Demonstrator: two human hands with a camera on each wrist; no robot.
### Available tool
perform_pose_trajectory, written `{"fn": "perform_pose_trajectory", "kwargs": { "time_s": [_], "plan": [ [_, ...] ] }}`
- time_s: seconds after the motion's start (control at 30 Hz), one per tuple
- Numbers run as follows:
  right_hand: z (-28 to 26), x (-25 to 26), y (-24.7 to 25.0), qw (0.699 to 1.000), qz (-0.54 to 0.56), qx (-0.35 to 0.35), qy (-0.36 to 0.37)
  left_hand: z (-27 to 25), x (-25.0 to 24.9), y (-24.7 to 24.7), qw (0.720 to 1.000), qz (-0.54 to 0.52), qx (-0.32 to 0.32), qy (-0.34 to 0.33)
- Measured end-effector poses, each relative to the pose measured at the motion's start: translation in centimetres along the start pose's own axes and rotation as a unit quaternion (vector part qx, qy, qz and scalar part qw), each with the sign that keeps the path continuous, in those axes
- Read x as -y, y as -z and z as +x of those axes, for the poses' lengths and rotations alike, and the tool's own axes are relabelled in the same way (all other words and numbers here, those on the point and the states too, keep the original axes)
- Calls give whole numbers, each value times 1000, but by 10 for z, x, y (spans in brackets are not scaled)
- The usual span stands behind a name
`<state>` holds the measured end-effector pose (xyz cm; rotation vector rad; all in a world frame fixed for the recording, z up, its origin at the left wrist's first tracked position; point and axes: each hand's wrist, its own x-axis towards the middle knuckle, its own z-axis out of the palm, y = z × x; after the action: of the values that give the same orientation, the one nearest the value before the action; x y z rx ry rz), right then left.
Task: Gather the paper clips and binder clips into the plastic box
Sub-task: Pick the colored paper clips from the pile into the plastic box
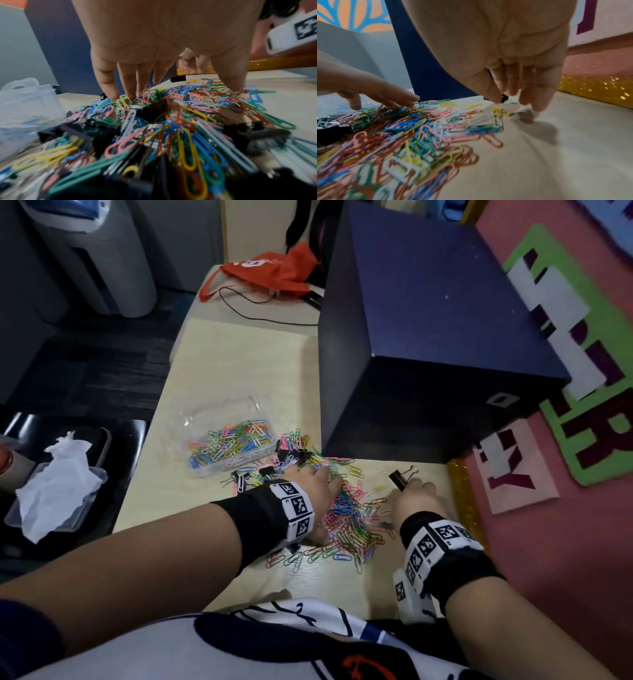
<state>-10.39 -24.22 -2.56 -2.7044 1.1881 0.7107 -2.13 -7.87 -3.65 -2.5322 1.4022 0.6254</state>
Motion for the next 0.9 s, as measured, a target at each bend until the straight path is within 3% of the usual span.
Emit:
{"fn": "perform_pose_trajectory", "kwargs": {
  "time_s": [0.1,0.3,0.47,0.7,0.9],
  "plan": [
    [-7,1,-11,998,26,44,-26,6,-10,4,1000,17,2,23],
    [-13,14,-13,985,96,78,122,12,-18,12,999,-41,18,27],
    [-14,15,-11,984,31,149,94,17,-15,19,998,-49,49,12],
    [-18,31,-27,972,108,72,197,17,3,20,995,-100,15,3],
    [-13,37,-16,977,107,54,177,10,24,22,982,-178,-54,25]
  ]
}}
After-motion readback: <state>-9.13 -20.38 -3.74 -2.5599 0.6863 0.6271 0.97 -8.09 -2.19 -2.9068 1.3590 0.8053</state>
